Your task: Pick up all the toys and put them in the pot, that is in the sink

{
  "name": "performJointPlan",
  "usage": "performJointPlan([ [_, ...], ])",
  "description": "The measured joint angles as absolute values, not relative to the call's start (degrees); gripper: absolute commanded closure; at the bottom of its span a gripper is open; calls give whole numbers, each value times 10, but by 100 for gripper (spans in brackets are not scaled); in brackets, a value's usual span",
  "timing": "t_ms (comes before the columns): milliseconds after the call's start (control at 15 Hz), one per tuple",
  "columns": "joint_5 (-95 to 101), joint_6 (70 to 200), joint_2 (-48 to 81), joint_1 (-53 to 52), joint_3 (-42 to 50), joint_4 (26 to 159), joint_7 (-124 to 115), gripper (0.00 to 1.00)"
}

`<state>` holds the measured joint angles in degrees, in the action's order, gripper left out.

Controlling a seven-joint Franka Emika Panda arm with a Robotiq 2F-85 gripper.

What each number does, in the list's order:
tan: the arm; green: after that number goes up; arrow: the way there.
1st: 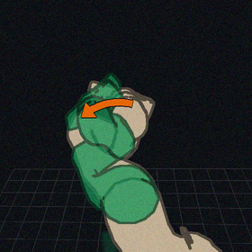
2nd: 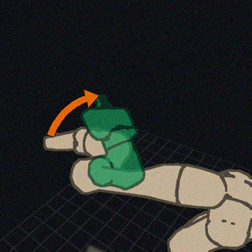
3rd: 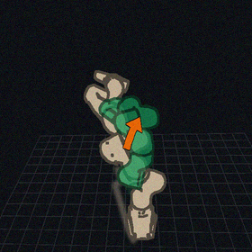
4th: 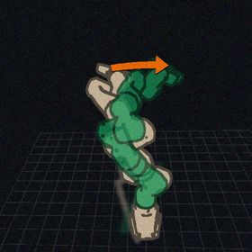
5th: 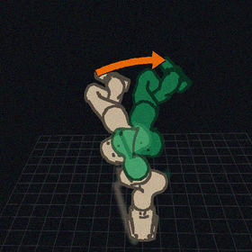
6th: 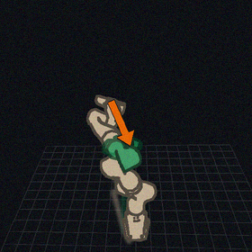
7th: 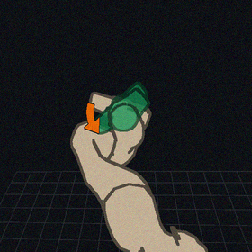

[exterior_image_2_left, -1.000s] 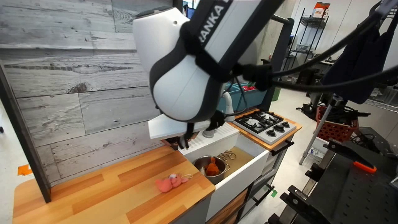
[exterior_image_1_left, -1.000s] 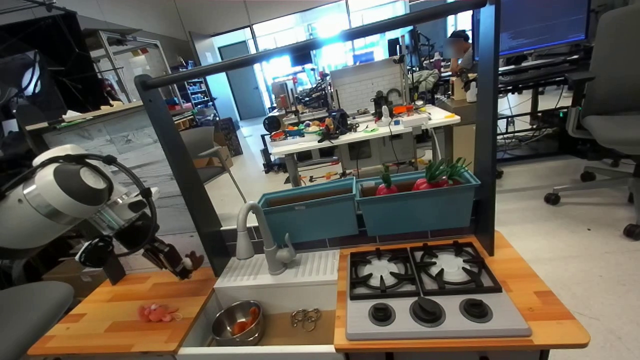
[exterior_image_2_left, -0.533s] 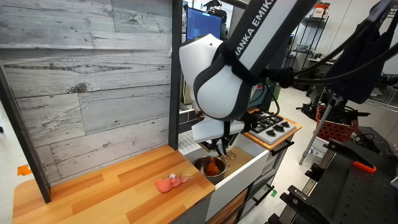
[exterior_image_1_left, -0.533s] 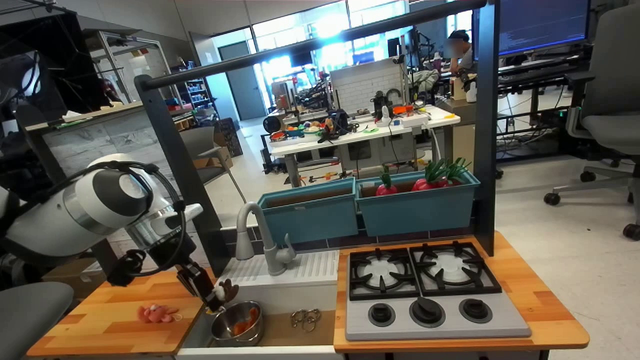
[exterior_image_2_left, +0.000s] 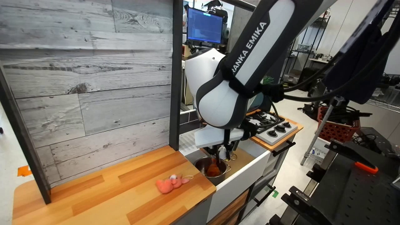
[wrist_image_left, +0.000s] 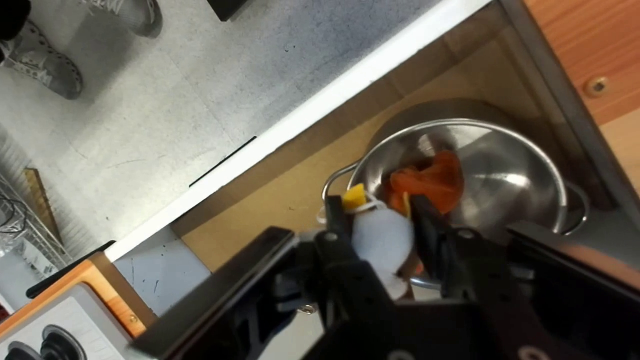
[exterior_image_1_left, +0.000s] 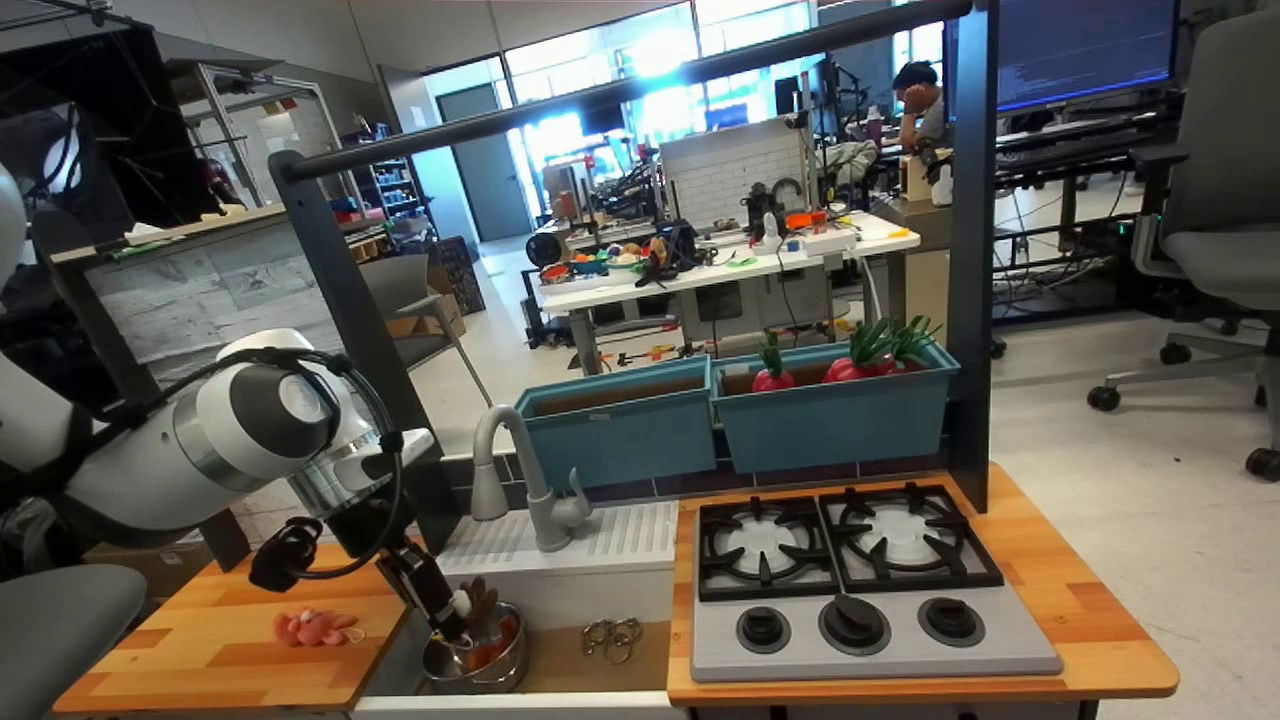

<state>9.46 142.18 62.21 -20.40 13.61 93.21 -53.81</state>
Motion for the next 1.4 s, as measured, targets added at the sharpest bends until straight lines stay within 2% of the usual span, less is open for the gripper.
performJointPlan([
  [267, 97, 1451, 616, -213, 132, 933, -538, 2],
  [333, 99, 1464, 611, -218, 132, 938, -538, 0],
  [867, 111, 1585, 521, -286, 123, 1050, -536, 0],
  [1267, 70, 1587, 533, -271, 74, 1049, -511, 0],
  [1333, 61, 1587, 540, -265, 65, 1044, -506, 25],
  [1400, 53, 1587, 549, -263, 60, 1036, -505, 26],
])
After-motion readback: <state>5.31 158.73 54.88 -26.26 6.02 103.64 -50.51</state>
